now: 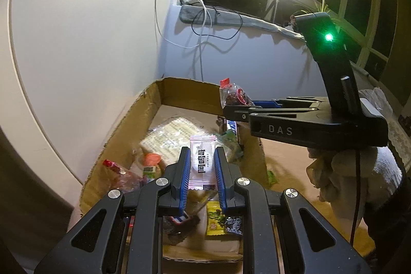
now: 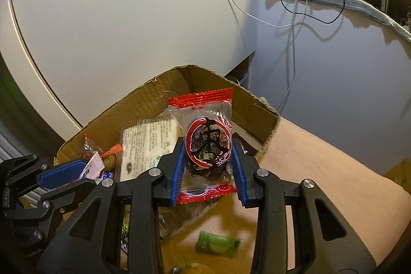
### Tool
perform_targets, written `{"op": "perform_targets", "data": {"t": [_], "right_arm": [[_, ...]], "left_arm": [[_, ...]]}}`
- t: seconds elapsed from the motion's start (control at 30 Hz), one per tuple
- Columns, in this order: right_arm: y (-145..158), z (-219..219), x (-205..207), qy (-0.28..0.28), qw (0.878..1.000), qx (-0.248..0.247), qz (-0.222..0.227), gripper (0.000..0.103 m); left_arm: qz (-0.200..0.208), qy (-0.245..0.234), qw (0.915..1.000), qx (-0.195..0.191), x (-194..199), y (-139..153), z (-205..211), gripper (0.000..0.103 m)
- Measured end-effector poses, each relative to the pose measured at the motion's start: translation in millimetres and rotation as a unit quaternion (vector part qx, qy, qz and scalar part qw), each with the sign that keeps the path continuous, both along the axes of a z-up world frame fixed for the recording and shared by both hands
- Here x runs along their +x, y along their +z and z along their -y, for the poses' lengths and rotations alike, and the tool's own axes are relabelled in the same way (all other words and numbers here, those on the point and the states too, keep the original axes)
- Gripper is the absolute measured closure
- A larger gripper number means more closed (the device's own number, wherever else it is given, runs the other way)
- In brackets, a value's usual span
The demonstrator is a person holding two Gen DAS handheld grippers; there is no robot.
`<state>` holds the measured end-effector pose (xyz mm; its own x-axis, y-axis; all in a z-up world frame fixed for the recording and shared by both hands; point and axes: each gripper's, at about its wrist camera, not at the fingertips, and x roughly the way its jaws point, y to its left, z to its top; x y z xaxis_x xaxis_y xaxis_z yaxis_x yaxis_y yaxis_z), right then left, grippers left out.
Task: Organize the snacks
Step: 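Carry the red candy bag and pink candy over the box with both grippers, then open both grippers to drop the red candy bag and pink candy into the box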
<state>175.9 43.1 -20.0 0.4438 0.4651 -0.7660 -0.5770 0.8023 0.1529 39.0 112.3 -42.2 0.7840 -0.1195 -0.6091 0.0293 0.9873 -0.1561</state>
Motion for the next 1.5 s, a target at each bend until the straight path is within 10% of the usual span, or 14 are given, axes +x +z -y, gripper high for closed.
{"op": "perform_targets", "data": {"t": [0.97,1.5], "right_arm": [[-9,-19,7,0.007,1.0,-0.019,-0.017,0.067],[-2,-18,4,0.002,1.0,-0.019,0.008,0.028]], "left_arm": [[0.001,0.019,0.9998,0.001,-2,-1,-7,0.083],[0.01,0.033,0.9993,0.01,-3,0,-7,0.036]]}}
